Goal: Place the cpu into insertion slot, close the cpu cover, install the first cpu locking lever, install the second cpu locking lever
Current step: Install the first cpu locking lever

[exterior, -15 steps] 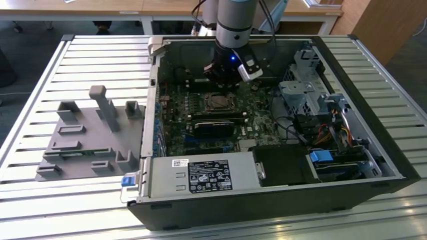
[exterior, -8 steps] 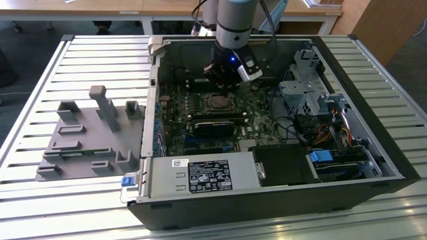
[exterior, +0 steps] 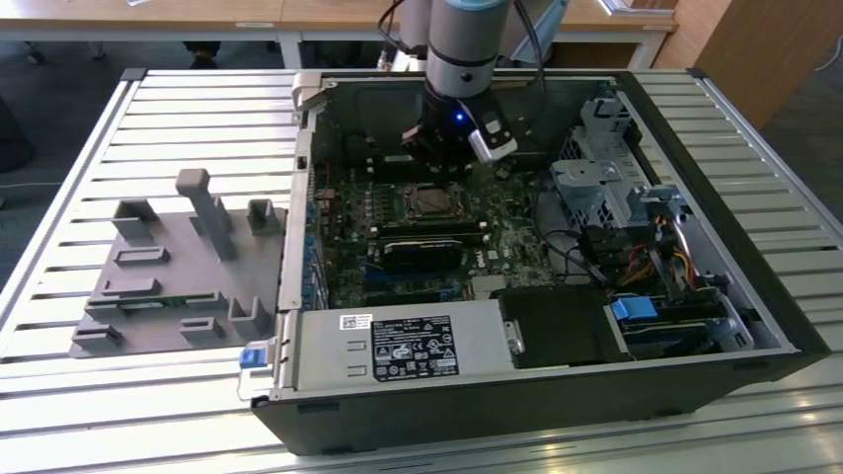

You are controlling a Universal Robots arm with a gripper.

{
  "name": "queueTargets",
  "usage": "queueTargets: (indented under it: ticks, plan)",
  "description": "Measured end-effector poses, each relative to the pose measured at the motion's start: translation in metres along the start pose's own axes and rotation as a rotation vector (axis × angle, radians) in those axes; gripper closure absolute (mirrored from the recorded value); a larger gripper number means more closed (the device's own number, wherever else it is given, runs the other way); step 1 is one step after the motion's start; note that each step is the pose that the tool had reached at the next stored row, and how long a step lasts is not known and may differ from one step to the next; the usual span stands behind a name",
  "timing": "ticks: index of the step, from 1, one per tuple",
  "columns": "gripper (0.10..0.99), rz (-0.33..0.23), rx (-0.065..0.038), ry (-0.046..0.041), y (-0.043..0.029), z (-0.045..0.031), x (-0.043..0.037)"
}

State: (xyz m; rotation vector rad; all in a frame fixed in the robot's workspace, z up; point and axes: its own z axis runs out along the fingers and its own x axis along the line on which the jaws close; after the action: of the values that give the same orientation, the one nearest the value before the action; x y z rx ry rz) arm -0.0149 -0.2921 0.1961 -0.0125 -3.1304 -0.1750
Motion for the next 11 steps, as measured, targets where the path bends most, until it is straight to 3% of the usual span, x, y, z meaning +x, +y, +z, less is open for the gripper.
queueTargets:
  ticks: [6, 11]
  plan:
    - [0.973, 0.0, 0.001, 0.0007, 0.0013, -0.0128, 0.0001]
    - [0.973, 0.001, 0.001, 0.0005, 0.0003, -0.0134, 0.0]
